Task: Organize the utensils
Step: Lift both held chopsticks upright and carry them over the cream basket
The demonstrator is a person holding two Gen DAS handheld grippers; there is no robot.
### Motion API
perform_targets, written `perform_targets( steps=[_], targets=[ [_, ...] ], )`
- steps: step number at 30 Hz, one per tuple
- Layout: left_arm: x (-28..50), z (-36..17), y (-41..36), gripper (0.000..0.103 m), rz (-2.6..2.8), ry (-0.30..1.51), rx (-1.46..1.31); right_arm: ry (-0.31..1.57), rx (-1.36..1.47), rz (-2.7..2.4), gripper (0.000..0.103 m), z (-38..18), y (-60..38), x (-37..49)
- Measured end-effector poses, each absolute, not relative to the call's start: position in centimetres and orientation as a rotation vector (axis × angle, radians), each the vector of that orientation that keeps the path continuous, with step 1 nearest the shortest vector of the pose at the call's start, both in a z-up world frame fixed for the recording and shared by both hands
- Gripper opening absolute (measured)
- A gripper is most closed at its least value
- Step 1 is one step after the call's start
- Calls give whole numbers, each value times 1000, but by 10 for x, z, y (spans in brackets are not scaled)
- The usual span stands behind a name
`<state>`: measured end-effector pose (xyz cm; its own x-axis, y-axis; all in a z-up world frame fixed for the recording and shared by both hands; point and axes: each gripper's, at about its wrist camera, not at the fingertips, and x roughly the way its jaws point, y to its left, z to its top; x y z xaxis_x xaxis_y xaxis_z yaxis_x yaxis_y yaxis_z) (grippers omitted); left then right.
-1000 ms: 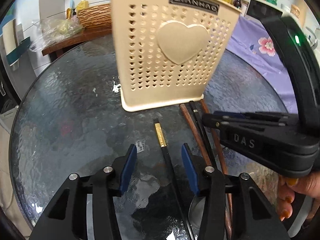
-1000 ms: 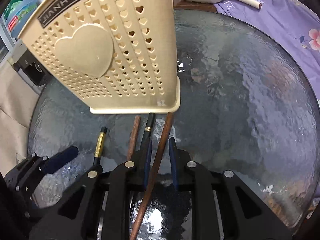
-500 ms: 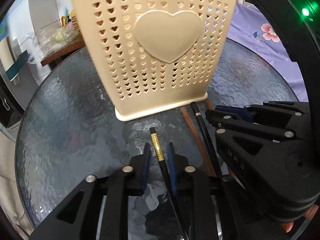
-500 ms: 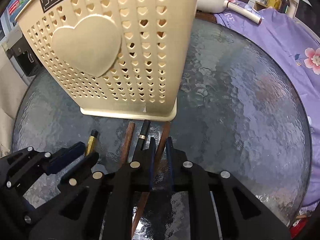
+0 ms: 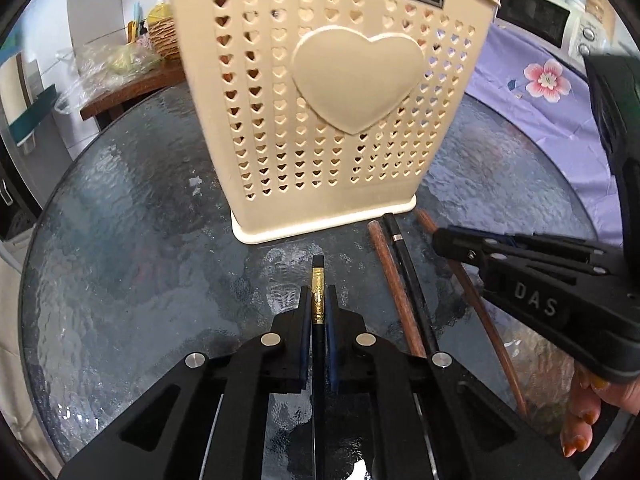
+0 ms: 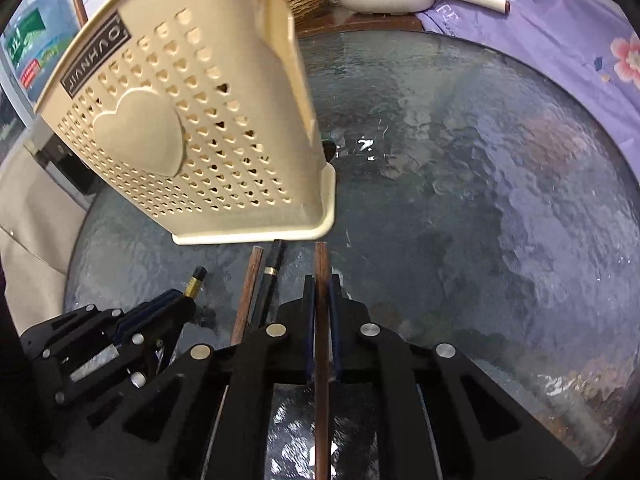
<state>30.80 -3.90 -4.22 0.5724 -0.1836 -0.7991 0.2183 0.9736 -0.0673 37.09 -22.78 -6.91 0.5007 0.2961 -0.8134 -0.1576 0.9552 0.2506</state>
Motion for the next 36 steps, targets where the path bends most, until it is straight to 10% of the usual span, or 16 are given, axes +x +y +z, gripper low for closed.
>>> perform_targets(
  steps=[36],
  targets=[
    [231,94,-10,7,-345,617,-73,576,153,540,7,92,-266,266]
  ],
)
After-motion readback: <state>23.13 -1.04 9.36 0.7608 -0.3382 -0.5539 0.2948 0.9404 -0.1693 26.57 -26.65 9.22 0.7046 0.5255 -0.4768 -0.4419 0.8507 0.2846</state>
